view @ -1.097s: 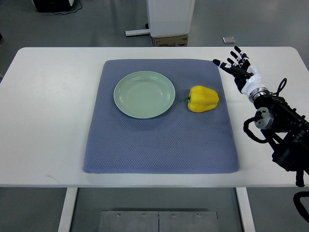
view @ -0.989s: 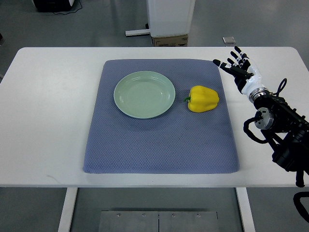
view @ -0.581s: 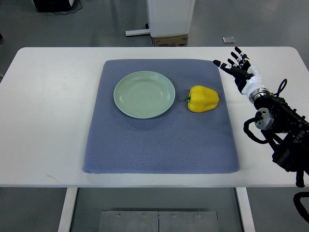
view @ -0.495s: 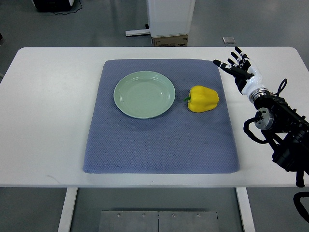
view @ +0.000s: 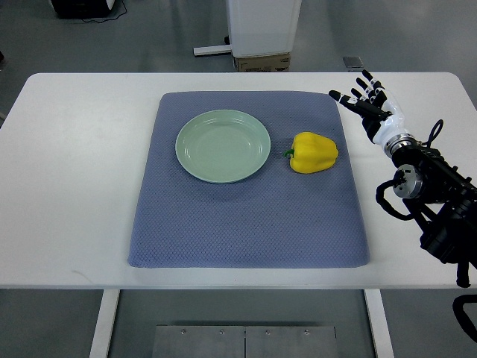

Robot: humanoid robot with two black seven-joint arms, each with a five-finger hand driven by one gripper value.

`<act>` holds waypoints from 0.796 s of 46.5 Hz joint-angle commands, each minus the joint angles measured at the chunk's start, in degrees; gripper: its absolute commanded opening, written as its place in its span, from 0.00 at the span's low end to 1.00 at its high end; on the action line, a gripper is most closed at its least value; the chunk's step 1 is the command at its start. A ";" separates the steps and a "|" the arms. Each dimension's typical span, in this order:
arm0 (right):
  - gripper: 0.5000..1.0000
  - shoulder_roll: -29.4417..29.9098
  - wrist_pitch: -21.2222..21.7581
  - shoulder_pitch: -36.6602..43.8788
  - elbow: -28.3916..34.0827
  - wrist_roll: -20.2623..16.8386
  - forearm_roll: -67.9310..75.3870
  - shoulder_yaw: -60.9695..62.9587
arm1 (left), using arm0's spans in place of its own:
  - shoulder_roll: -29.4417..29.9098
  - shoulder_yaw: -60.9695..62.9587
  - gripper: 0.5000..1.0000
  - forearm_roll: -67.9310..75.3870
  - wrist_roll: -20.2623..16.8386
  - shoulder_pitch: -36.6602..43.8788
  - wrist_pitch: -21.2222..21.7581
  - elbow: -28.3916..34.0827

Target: Place yellow pepper on plate with right hand

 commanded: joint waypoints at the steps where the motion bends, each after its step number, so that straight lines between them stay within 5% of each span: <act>1: 1.00 0.09 0.00 0.01 0.07 0.00 -0.03 0.03 | 0.00 0.00 1.00 0.01 0.01 0.00 -0.01 0.02; 37: 1.00 0.09 0.00 0.01 0.08 0.00 -0.03 0.03 | 0.00 0.00 1.00 0.01 0.01 0.00 -0.01 0.02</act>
